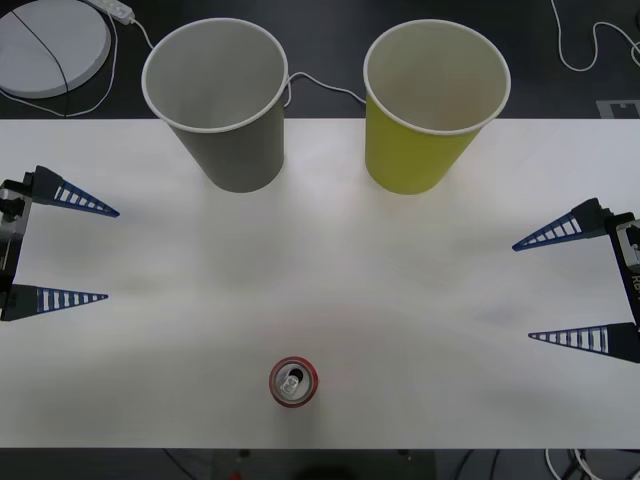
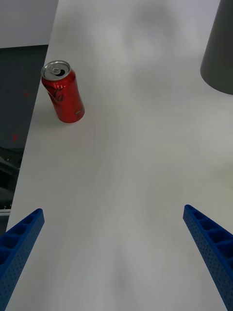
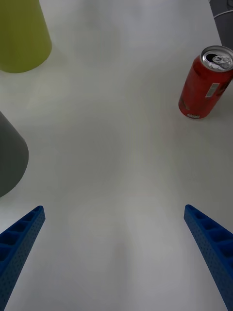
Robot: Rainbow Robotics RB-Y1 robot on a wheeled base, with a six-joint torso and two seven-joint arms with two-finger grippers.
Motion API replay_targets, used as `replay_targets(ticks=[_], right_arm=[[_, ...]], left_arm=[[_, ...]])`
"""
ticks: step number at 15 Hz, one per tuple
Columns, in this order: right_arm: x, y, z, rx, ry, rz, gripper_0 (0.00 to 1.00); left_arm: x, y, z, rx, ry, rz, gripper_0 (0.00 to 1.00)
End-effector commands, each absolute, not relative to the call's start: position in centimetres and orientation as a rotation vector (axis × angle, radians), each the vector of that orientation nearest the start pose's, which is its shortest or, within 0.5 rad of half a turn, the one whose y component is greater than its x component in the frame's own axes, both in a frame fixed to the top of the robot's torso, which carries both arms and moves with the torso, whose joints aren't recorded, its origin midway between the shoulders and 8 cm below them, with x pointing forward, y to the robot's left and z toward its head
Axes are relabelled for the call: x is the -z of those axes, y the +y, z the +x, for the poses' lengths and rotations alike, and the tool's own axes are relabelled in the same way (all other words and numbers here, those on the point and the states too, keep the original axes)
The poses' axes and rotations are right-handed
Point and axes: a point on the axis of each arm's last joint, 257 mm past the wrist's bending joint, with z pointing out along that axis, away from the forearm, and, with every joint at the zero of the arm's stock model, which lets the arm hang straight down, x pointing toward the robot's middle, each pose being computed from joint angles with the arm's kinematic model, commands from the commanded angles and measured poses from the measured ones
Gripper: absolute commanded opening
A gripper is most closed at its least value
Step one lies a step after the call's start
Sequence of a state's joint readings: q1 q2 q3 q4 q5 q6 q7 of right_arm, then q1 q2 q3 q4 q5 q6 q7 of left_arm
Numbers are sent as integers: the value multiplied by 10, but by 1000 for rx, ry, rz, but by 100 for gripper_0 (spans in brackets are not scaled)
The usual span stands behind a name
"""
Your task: Put the can into the green bin and the plastic bottle into the gray bin
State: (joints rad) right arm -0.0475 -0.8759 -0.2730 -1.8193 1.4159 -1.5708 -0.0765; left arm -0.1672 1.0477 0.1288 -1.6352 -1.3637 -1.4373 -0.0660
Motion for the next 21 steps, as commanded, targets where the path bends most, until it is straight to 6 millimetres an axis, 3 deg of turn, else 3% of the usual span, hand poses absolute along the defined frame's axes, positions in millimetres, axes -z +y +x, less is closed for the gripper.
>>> replay_targets(ticks=[1,6,9,15,21], right_arm=[[166,-263,347,-414,1500,-1729,100],[155,-257,338,-460,1466,-1742,100],[159,-257,333,-468,1459,-1756,100],[181,-247,318,-524,1423,-1773,100],[207,-231,324,-535,1292,-1731,100]], left_arm=[[158,300,396,263,1486,1781,100],[158,300,396,263,1486,1781,100],[158,300,396,263,1486,1781,100],[158,300,396,263,1486,1781,100],[158,300,396,263,1486,1781,100]])
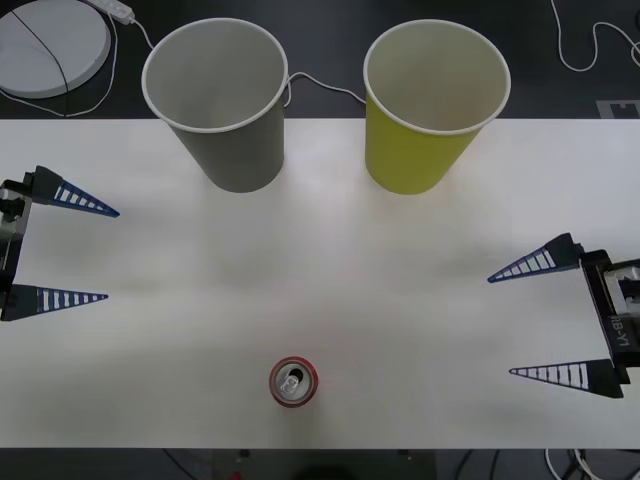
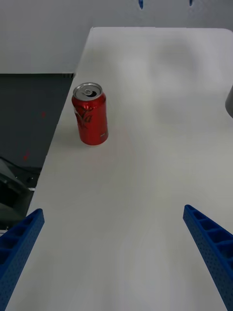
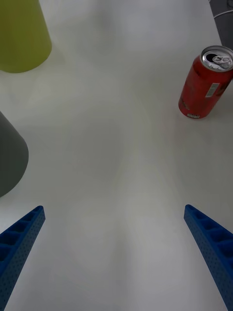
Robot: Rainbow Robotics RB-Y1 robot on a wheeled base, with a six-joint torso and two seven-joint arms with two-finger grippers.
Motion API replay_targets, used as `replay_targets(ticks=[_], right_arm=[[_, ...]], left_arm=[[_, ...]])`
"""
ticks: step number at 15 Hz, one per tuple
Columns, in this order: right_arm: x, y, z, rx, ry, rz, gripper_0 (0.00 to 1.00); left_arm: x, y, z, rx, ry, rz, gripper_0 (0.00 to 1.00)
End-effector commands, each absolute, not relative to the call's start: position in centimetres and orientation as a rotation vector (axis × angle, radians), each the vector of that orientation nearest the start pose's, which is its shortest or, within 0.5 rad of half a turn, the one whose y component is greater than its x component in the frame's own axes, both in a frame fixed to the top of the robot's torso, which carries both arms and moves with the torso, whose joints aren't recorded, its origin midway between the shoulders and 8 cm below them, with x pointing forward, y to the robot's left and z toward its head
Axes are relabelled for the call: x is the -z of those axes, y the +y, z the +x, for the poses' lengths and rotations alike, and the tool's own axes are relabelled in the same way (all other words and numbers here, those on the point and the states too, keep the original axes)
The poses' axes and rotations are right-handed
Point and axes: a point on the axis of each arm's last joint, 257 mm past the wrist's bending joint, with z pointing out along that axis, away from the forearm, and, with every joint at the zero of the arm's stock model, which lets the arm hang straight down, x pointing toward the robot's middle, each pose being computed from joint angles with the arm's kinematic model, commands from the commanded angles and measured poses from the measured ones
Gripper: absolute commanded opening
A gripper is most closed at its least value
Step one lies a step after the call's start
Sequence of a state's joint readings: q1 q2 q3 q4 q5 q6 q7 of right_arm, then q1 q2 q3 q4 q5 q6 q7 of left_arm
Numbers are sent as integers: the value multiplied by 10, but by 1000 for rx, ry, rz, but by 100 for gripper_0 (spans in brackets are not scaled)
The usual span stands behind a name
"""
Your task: Put the can into the green bin and the plastic bottle into the gray bin
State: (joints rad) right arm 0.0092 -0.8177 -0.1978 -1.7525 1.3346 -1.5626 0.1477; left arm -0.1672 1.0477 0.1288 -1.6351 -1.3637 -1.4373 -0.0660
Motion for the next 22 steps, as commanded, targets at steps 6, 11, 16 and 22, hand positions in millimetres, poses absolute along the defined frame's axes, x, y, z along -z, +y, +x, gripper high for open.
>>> replay_targets(ticks=[6,11,16,22], right_arm=[[244,-203,330,-587,1248,-1628,100],[273,-178,326,-648,1213,-1565,100],[304,-153,326,-692,1184,-1476,100],[334,-111,317,-769,1186,-1414,100]], left_arm=[[158,300,396,263,1486,1781,100],[158,300,396,263,1486,1781,100],[158,300,396,263,1486,1781,100],[158,300,396,263,1486,1781,100]])
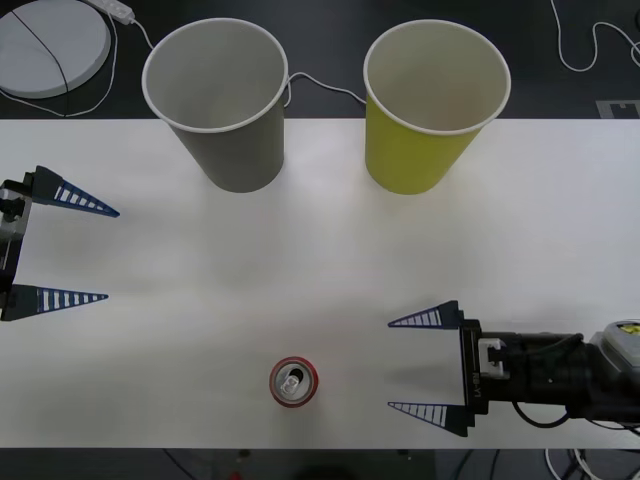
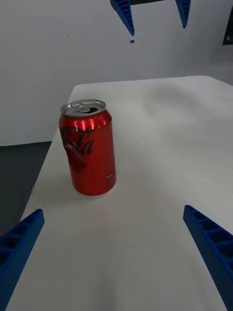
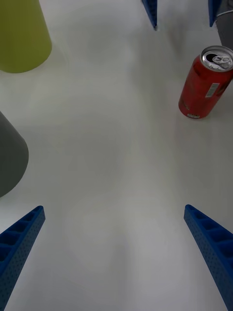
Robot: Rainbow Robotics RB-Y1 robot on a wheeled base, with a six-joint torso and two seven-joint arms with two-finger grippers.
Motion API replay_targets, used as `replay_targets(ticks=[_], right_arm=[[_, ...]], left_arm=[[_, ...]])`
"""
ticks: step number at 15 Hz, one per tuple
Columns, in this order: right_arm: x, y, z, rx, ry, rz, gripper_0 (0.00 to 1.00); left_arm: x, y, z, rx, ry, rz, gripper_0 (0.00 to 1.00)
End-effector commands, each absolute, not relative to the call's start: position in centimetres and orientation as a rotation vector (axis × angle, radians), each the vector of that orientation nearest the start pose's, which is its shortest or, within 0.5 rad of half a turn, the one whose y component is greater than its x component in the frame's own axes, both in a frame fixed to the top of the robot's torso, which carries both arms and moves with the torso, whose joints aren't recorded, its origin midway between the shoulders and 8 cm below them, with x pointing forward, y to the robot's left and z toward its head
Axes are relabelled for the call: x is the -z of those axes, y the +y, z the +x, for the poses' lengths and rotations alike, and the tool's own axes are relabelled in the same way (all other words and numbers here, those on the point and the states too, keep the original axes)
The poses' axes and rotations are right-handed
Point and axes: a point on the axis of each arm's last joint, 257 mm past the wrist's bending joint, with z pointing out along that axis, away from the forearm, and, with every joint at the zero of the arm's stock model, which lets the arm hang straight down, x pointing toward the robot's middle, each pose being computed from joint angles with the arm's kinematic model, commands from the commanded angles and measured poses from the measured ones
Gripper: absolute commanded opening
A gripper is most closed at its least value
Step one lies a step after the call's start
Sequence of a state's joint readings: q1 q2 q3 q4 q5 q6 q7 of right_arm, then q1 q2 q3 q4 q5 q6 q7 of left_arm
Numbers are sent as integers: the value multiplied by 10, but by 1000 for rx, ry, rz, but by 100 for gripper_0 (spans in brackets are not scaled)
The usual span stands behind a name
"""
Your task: Put the can into the green bin and the plastic bottle into the gray bin
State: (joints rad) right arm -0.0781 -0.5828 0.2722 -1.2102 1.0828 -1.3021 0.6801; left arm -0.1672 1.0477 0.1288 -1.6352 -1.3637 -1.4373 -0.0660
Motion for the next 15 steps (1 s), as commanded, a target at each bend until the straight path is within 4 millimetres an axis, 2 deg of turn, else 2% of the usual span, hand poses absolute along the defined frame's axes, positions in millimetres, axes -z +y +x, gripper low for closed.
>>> replay_targets(ticks=[1,4,9,15], right_arm=[[336,-105,316,-773,1182,-1412,100],[345,-83,311,-780,1173,-1418,100],[354,-46,314,-755,1171,-1401,100],[362,-12,315,-737,1178,-1396,100]], left_arm=[[158,300,396,263,1486,1781,100],[158,300,396,263,1486,1781,100],[158,300,396,263,1486,1781,100],[158,300,396,263,1486,1781,100]])
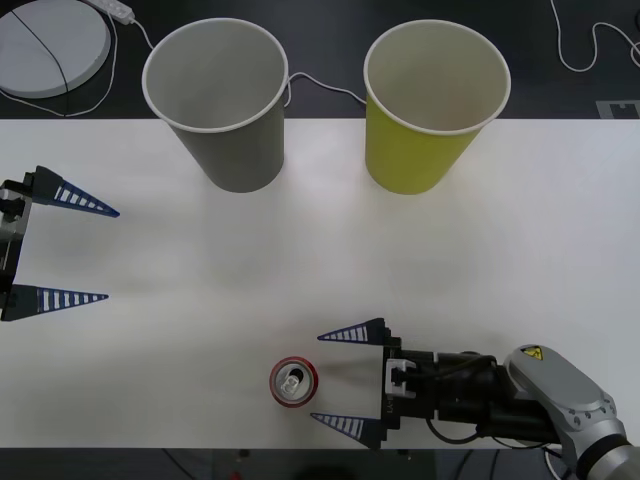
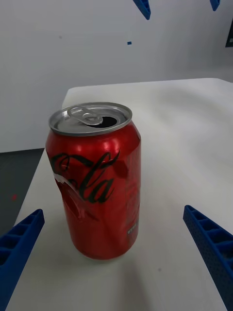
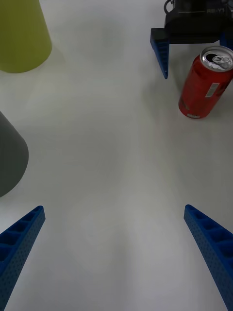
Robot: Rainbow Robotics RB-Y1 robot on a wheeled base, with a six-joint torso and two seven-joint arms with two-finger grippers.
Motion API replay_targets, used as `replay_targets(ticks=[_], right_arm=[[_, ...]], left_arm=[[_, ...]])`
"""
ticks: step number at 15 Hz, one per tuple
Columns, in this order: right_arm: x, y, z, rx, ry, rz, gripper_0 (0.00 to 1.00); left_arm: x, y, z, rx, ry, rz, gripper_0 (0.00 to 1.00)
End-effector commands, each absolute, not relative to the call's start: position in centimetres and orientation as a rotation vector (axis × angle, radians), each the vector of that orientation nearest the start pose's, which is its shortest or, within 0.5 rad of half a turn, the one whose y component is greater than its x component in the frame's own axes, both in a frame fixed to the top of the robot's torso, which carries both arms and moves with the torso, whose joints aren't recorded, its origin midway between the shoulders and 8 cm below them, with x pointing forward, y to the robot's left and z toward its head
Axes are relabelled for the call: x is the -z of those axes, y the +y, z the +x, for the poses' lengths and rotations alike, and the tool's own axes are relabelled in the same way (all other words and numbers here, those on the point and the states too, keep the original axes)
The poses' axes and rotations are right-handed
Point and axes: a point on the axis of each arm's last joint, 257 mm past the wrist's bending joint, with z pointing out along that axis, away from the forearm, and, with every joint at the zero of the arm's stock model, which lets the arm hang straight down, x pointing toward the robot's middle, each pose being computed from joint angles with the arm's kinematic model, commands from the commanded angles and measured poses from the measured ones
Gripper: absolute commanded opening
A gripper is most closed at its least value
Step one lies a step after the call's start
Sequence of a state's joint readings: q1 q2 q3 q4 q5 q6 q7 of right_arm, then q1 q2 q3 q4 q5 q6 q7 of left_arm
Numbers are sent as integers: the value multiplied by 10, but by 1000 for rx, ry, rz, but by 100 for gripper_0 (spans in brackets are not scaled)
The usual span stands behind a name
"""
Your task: Put the can into the green bin and the plastic bottle into the gray bin
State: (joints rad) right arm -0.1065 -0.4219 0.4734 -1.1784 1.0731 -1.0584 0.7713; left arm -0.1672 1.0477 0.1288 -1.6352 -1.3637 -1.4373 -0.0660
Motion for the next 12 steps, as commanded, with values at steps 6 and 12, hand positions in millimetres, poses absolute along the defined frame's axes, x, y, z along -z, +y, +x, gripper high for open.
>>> replay_targets(ticks=[6,12], right_arm=[[362,11,311,-745,1170,-1383,100],[363,29,314,-733,1169,-1382,100]], left_arm=[[158,300,396,263,1486,1781,100],[158,300,396,263,1486,1781,100]])
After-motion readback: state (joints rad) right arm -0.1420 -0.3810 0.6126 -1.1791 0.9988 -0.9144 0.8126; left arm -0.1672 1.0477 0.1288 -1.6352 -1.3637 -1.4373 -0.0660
